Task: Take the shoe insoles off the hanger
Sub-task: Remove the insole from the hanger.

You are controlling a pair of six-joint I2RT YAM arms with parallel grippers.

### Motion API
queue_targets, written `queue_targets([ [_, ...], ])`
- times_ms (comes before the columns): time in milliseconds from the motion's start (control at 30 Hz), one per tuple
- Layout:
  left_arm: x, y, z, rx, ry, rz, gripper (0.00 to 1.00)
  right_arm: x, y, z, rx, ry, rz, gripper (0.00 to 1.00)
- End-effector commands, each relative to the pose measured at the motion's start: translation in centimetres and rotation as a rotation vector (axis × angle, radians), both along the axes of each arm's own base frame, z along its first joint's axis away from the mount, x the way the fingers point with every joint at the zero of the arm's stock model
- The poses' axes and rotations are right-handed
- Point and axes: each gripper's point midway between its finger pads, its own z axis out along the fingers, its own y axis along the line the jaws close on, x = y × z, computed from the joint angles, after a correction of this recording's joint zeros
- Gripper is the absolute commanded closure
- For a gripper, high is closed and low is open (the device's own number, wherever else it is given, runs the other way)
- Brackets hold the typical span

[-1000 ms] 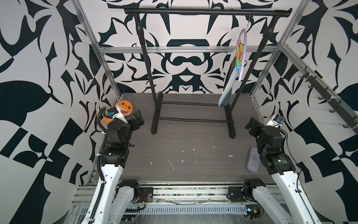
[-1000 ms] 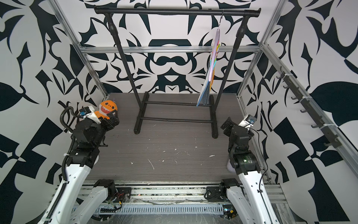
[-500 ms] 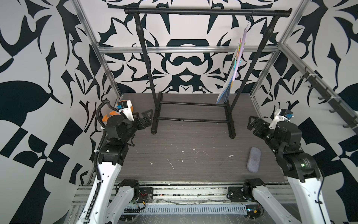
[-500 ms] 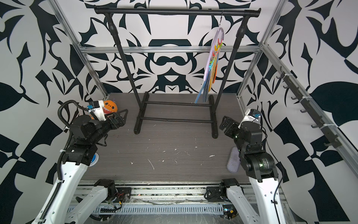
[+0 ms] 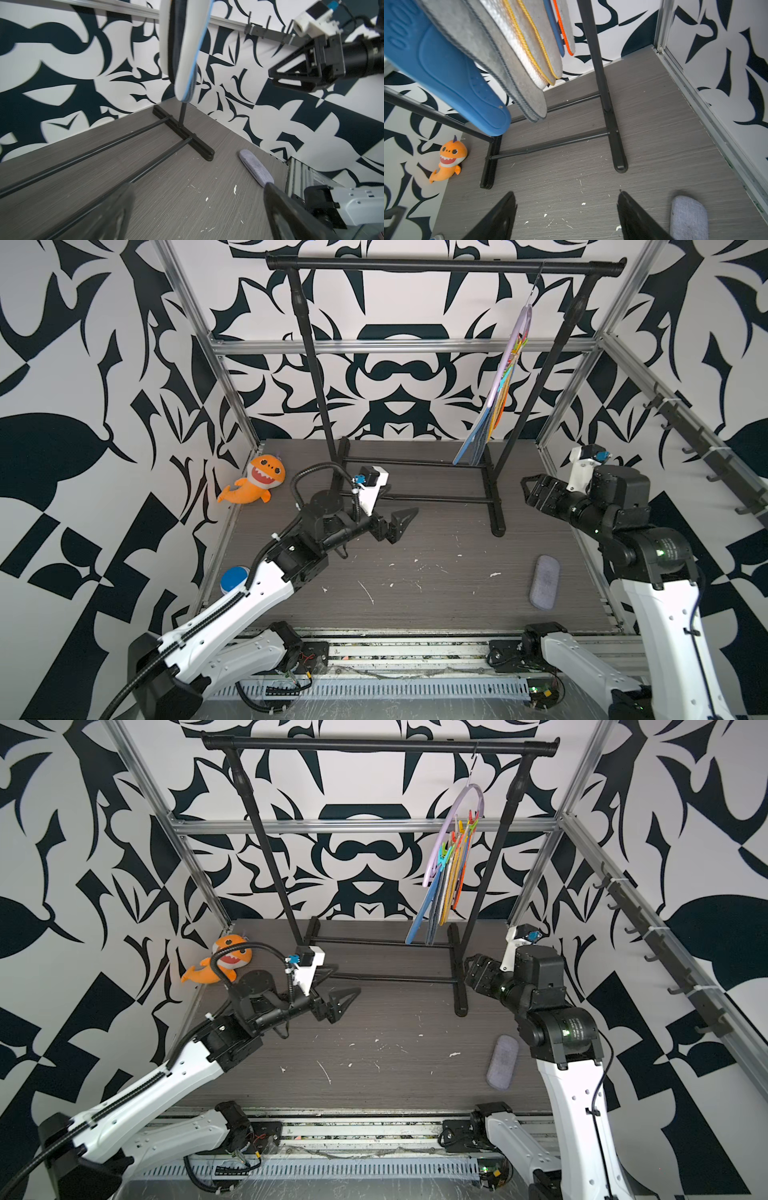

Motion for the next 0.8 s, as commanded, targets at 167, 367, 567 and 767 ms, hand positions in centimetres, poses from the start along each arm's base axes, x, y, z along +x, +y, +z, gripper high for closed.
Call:
queue_targets([
  [167,1.2,-8.0,3.3,-0.067,-0.212,-0.075,0.01,0.5,1.3,0.5,0.034,0.007,0.066,0.25],
  [367,4.5,-11.1,3.0,-0.091,-0.22,-0.021,0.08,-0.1,1.5,0.8,0.055,-0.002,0.072,0.21],
  [567,7.4,-11.6,2.2,-0.077,-0.262,0.101,0.08,-1.3,2.2,0.9,0.094,-0.003,0.107,0.18],
  [767,8.4,-11.7,1.8,-0.058,-0.285,0.095,0.11,-1.9,3.0,0.3,0.142,0.002,0.135,0.2],
])
